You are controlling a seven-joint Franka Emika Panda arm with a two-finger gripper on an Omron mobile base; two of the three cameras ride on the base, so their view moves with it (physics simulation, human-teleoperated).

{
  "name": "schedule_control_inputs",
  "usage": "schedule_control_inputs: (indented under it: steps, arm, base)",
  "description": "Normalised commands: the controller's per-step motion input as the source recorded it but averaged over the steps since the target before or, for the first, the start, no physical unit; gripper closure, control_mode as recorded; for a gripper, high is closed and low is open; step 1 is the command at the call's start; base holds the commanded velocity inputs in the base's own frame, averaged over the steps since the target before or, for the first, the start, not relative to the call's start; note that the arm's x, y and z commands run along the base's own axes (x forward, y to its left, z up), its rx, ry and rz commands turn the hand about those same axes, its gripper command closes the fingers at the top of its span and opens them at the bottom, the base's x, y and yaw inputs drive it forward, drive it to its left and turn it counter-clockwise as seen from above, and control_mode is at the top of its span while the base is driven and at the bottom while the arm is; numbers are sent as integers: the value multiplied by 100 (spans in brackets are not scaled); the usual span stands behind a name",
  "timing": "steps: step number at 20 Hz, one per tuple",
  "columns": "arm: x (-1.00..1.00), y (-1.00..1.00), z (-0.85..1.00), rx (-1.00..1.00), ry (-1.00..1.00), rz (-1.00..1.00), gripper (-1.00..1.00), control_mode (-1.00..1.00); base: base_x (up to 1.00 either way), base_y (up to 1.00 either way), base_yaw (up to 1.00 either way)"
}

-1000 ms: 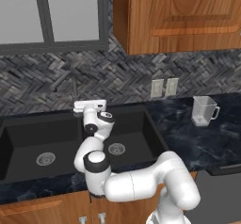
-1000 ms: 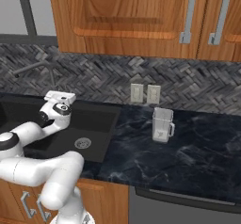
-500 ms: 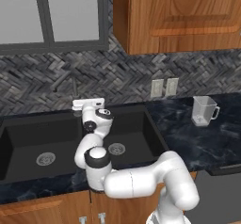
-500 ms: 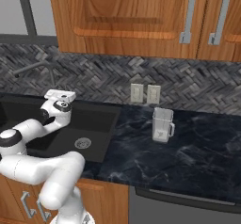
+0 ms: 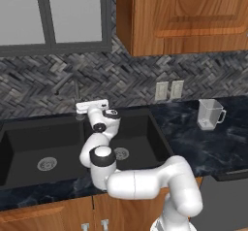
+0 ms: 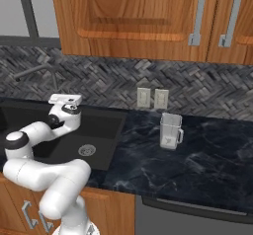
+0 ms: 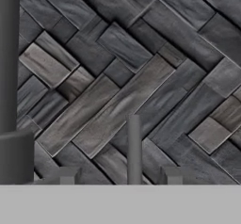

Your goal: Turn on the sink faucet and place the jug under the water for a few seconds to fill it up.

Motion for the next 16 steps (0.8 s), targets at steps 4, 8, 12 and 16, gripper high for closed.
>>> schedule_control_inputs:
  steps: [4,8,12,16]
  arm:
    - [18,-8,-7,1,0,-1,100,-100]
    - [15,-29,-5,3,0,-7,100,-100]
    - [14,-46,0,10,3,-13,100,-100]
    - [4,-71,-1,15,4,-14,100,-100]
  base:
    - [0,0,0]
    - [0,0,0]
    - [0,0,0]
    - [0,0,0]
